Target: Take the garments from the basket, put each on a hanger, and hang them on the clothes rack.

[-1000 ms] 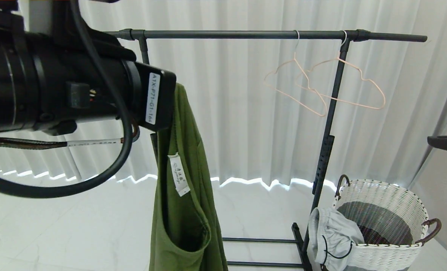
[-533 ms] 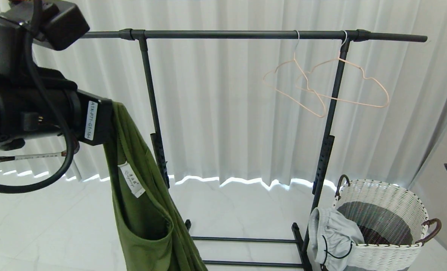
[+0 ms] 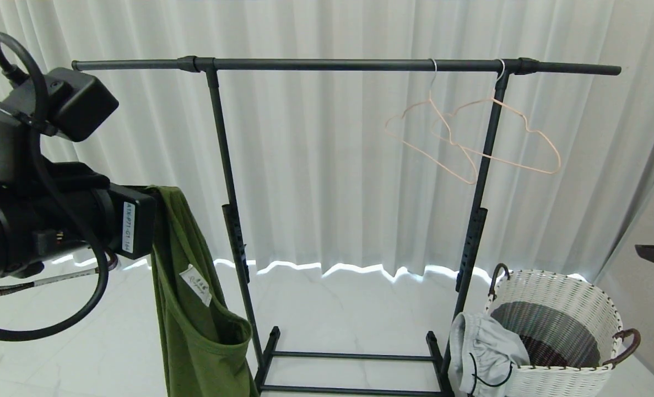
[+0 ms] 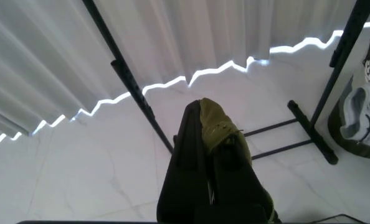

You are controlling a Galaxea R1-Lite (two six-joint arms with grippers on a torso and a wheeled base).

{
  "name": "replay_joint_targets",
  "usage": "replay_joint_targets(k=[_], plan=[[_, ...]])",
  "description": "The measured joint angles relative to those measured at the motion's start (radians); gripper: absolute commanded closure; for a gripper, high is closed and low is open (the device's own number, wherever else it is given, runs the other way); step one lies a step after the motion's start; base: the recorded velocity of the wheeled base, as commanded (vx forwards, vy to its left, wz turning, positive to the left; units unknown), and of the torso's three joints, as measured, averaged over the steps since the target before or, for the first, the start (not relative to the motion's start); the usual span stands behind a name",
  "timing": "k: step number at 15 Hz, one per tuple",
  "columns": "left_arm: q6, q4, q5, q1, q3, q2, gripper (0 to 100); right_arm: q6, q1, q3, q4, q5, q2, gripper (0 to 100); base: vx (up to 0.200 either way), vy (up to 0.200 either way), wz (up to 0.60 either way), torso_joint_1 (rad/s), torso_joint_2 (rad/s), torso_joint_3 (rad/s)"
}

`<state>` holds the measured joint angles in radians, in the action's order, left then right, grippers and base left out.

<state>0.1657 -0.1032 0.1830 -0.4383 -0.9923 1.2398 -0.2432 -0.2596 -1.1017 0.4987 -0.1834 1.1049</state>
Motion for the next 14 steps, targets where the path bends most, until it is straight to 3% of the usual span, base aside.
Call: replay_joint_targets(k=[6,14], plan=[[0.032,0.003,0.0,0.004,0.026,-0.013,100,0.066,0.002,0.001,-0.054,0.013,0.014,0,0.0,0.0,0.0,0.186,-0.46,-0.277],[0.048,0.023,0.001,0.004,0.043,-0.036,100,0.067,0.002,0.007,-0.1,0.01,0.042,0,0.0,0.0,0.0,0.205,-0.47,-0.264]])
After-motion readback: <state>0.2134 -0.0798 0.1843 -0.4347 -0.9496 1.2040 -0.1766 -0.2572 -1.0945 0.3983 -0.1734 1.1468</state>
